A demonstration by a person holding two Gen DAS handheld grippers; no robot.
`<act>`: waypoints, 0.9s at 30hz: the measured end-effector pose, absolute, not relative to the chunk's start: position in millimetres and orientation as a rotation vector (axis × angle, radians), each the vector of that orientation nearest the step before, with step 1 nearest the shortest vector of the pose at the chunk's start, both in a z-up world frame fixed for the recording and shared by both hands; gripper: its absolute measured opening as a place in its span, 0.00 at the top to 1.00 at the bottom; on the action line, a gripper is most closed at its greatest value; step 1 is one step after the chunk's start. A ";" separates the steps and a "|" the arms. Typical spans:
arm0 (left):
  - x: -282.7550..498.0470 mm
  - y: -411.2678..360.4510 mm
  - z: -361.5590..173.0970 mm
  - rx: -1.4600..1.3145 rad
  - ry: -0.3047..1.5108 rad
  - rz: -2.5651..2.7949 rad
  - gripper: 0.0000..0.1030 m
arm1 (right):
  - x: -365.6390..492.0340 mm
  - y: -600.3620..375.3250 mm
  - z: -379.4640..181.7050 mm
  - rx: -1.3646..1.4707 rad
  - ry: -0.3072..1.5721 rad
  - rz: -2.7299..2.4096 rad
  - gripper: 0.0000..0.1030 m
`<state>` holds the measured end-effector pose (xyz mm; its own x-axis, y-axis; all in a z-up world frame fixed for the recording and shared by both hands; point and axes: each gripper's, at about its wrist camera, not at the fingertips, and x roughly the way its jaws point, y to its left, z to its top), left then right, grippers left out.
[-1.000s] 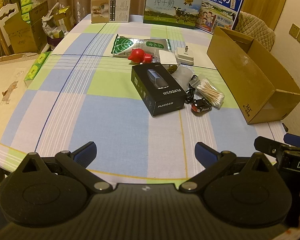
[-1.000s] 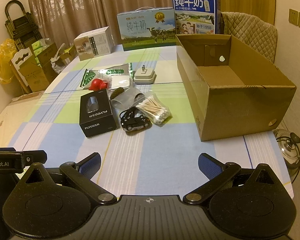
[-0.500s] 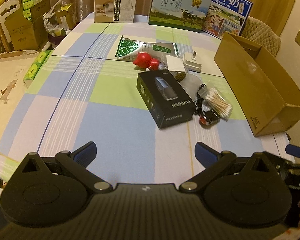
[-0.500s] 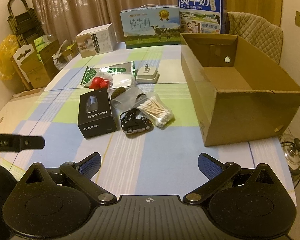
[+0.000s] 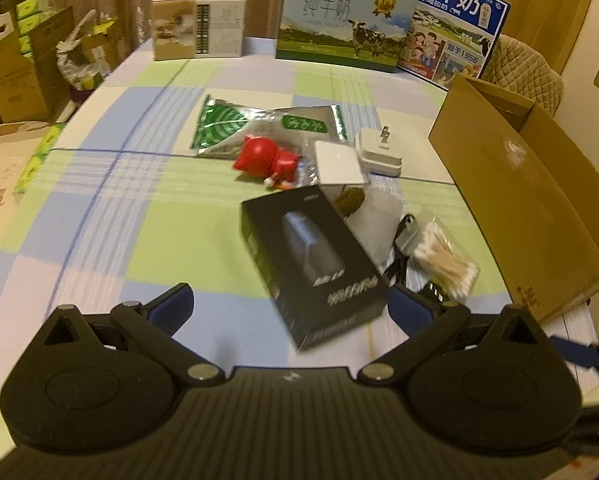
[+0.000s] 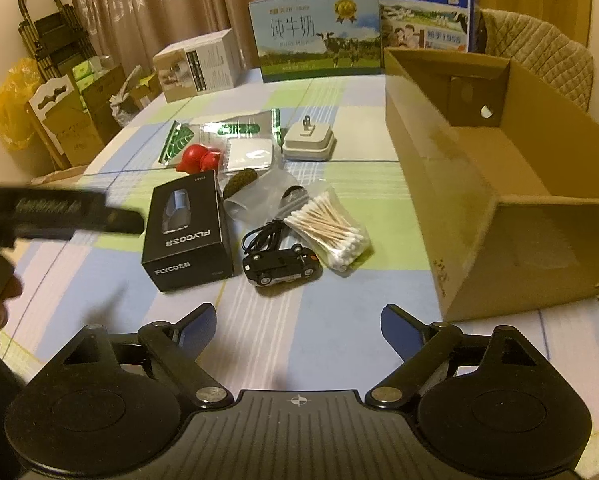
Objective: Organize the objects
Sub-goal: 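Move the left tool to the black FLYCO box while the right tool approaches the black toy car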
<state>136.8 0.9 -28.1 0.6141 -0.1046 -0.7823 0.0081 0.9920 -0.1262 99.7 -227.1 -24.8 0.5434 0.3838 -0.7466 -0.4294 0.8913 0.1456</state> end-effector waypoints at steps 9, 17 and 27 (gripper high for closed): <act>183.4 -31.0 -59.0 -0.067 0.958 -0.143 0.10 | 123.8 -220.7 -50.1 -0.054 0.909 0.493 0.18; 187.0 -13.4 -71.2 -0.012 0.973 -0.116 0.11 | 136.6 -212.0 -59.9 -0.041 0.917 0.534 0.18; 187.8 13.1 -59.0 -0.026 0.964 -0.094 0.14 | 151.7 -191.4 -70.6 -0.063 0.912 0.582 0.18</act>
<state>187.8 13.1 -59.0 0.5665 -0.0920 -0.8189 0.0687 0.9956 -0.0644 151.7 -191.4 -70.6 0.4698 0.4489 -0.7602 -0.5009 0.8446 0.1892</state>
